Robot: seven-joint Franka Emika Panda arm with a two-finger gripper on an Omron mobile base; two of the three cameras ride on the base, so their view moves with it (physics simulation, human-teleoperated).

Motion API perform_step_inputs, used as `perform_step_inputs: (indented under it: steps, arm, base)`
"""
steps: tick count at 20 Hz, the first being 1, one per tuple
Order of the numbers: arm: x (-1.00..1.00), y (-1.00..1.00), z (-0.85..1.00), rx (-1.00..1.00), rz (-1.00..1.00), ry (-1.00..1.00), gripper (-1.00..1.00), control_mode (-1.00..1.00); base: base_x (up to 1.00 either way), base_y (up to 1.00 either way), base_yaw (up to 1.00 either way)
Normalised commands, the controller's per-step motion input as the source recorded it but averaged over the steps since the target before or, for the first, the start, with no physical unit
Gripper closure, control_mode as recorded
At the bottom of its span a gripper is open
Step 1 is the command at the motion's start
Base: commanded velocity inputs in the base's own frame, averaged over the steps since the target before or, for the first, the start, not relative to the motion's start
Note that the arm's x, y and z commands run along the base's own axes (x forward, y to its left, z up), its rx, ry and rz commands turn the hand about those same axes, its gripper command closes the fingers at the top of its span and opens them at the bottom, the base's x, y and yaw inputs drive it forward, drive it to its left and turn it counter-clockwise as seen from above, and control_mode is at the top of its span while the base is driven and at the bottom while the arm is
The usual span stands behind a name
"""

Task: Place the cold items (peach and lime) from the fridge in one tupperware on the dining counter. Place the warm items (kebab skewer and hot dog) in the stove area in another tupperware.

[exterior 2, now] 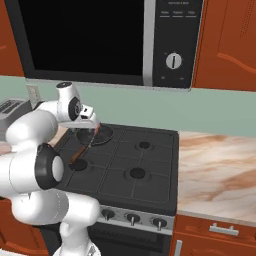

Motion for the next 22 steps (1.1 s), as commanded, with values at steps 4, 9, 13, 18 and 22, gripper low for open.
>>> perform_step_inputs:
  steps: [4, 9, 13, 18, 22]
  arm:
    - [0.24, 0.0, -0.36, 0.0, 0.01, 0.01, -1.0, -1.0]
    - [0.33, 0.0, -0.26, 0.0, 0.0, 0.05, -1.0, -1.0]
    - [0.38, 0.0, -0.1, 0.0, 0.0, 0.04, -1.0, -1.0]
    - [0.35, 0.0, -0.15, 0.0, 0.0, 0.02, -1.0, -1.0]
    - [0.19, 0.0, -0.23, 0.0, 0.0, 0.0, -1.0, -1.0]
  base:
    - [0.0, 0.0, 0.0]
    - [0.0, 0.0, 0.0]
    - [0.0, 0.0, 0.0]
    - [0.0, 0.0, 0.0]
    - [0.0, 0.0, 0.0]
